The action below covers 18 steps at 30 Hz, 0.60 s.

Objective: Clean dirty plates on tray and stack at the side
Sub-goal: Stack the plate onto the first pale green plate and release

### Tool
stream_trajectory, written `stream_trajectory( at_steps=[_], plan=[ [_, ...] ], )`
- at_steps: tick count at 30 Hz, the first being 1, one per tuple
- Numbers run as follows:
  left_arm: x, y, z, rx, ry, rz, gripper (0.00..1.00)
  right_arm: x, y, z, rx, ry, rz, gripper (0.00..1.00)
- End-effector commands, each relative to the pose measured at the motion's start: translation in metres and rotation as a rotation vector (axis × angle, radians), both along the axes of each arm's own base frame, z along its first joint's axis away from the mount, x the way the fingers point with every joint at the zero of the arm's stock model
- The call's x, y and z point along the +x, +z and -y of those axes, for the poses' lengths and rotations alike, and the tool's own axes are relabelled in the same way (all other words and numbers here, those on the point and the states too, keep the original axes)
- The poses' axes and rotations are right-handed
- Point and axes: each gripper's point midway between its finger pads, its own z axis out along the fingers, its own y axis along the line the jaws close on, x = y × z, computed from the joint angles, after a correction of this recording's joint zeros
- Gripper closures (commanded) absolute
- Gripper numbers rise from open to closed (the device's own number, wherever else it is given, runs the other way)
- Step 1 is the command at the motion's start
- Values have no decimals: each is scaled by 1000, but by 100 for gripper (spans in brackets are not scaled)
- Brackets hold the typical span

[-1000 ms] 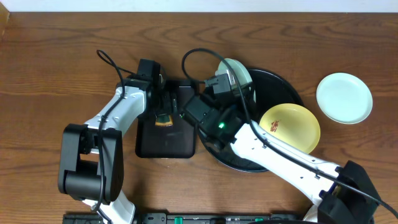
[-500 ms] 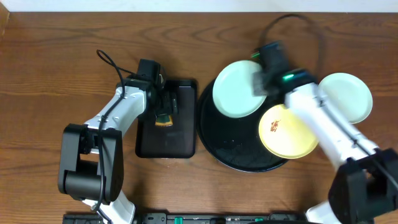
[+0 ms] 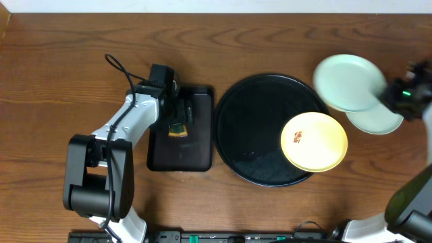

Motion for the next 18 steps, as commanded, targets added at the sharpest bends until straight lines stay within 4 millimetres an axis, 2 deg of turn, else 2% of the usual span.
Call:
stream_trajectory(
  at_steps=[1, 4, 6, 10, 17, 18],
  plan=[
    [-4, -4, -2, 12, -1, -10, 14, -15, 3, 29, 10, -68, 14, 99],
    [-4, -4, -2, 12, -1, -10, 14, -30, 0, 56, -44, -152, -26, 99],
    [-4, -4, -2, 12, -1, -10, 14, -38, -4, 66, -74, -194, -55, 99],
    [-4, -4, -2, 12, -1, -10, 14, -39, -12, 66, -93, -197, -67, 99],
    [-4, -4, -2, 12, -1, -10, 14, -44, -38, 73, -134, -250, -72, 99],
    [-4, -4, -2, 12, -1, -10, 14, -44, -39, 73, -136, -250, -68, 87]
  ],
)
